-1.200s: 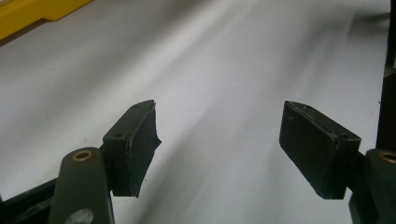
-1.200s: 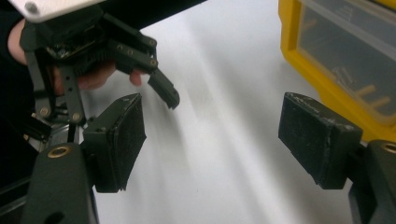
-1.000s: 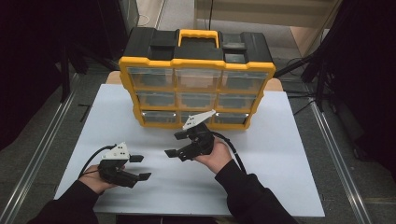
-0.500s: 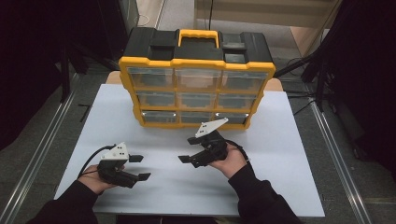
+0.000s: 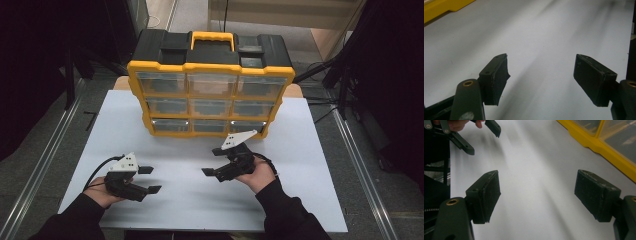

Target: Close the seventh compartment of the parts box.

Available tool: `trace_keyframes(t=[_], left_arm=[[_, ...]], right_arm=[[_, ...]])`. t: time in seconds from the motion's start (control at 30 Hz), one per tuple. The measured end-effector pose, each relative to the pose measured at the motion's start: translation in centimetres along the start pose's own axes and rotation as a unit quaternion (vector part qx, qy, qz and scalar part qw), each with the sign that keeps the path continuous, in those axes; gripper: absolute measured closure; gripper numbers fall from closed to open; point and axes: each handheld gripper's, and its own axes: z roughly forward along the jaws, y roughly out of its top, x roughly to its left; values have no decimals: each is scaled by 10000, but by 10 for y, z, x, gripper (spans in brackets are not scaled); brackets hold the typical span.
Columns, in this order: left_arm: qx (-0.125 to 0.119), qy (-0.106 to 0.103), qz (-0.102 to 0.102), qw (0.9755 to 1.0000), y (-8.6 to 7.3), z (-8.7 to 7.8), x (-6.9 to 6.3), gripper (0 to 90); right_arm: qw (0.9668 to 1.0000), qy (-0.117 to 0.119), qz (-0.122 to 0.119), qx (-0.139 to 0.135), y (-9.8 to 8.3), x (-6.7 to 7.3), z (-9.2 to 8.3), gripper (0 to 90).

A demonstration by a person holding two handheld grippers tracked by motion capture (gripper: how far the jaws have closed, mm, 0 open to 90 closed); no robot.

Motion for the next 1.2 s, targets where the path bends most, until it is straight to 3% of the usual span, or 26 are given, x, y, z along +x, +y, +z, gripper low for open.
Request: trace_keyframes(t=[0.43,0.87,1.0,1.07,1.13,1.2], left_arm=[[7,12,6,10000,0,0,0,277],[-7,12,4,10000,0,-1,0,276],[11,12,6,10000,0,0,-1,276],[135,47,18,9999,1,-2,-1,277],[-9,18,-11,10000,0,-1,-1,276],[1,10,-4,10000,0,-1,0,276]], right_arm=[[9999,-45,124,-2,-14,-4,-13,212],[9996,-155,92,209,-34,-2,-21,210],[9994,-206,109,269,-40,-3,-26,202],[9993,-226,124,278,-43,-4,-28,202],[9992,-255,114,276,-46,-5,-31,202],[9993,-247,148,252,-49,-6,-33,203]])
